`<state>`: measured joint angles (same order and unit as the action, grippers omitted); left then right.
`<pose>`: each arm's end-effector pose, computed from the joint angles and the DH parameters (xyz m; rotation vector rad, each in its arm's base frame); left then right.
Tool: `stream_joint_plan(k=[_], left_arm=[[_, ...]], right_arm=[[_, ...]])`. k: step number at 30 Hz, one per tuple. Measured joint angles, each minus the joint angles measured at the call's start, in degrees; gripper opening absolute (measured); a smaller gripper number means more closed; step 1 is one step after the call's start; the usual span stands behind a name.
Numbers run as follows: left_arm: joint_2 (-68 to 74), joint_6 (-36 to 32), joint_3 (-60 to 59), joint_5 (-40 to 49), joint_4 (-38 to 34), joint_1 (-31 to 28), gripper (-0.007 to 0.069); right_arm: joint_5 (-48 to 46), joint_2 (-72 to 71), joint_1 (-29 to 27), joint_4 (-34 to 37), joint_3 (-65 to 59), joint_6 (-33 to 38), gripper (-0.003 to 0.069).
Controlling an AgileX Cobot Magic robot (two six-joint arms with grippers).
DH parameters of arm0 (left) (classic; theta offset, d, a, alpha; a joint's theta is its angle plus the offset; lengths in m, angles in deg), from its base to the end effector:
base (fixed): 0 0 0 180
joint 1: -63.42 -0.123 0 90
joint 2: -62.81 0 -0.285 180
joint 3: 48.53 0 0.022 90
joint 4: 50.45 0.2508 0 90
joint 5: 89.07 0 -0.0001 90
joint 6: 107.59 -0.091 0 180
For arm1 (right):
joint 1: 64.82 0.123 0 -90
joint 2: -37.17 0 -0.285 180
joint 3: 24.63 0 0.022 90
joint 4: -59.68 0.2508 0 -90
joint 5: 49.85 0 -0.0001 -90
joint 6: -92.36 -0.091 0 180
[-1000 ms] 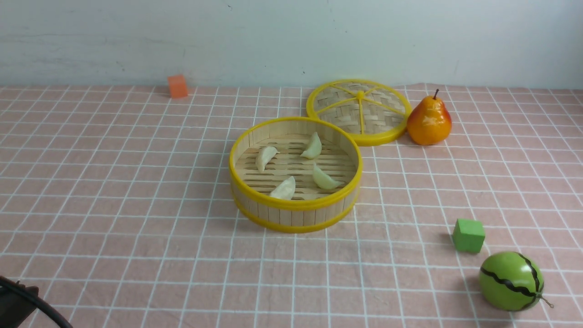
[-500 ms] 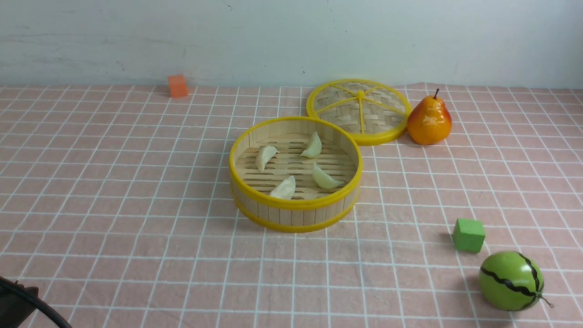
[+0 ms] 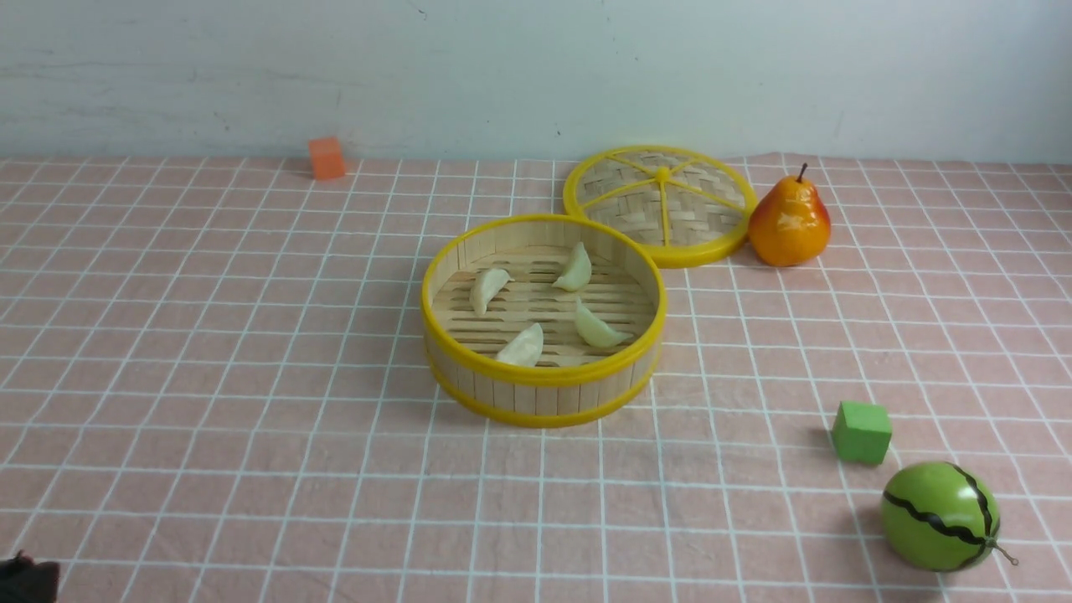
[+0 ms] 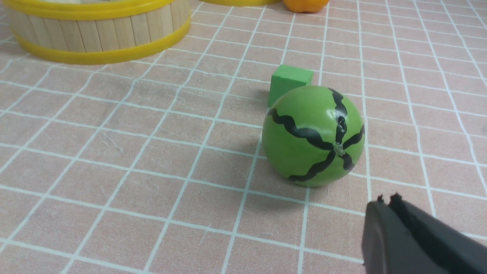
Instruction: Put the dumplings into the steamer on the table with the pink tablecloth.
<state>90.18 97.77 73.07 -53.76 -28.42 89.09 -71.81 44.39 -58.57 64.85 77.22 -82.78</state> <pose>0.0744 -0.0138 0.2512 0.2017 2.0573 -0.1251 0.0516 0.0087 0.1739 -0.1263 1.8688 0.1060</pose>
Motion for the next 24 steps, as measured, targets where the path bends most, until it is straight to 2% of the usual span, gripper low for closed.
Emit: stream_joint_plan(k=[2,7,9,11,13,15,19,24], left_arm=[[-3.6,0.0,-1.9,-1.9,-0.5,-1.7,0.0074],[-13.9,-0.4,-11.3,-13.5,-7.3,-9.9,0.0071],[-18.5,-1.2,-16.5,-17.8,-10.8,-14.4,0.0043],[-19.9,-1.6,-19.8,-18.0,-15.0,-17.6,-0.0015],[-20.1,-2.3,-20.1,-15.8,-15.9,-18.5,-0.0014],[-20.2,-5.7,-20.5,-12.8,-17.2,-19.1,-0.0014],[-20.2,-9.6,-20.6,-12.9,-18.6,-19.1,-0.0014],[-20.2,-10.5,-20.6,-12.9,-20.8,-19.1,-0.0014]], right_arm=[[0.0,0.0,0.0,0.0,0.0,0.0,0.0011],[0.0,0.0,0.0,0.0,0.0,0.0,0.0014],[0.0,0.0,0.0,0.0,0.0,0.0,0.0018],[0.0,0.0,0.0,-0.1,0.0,0.0,0.0020],[0.0,0.0,0.0,-0.1,0.0,0.0,0.0022],[0.0,0.0,0.0,-0.1,0.0,0.0,0.0025],[0.0,0.0,0.0,-0.1,0.0,0.0,0.0031],[0.0,0.0,0.0,-0.1,0.0,0.0,0.0037]])
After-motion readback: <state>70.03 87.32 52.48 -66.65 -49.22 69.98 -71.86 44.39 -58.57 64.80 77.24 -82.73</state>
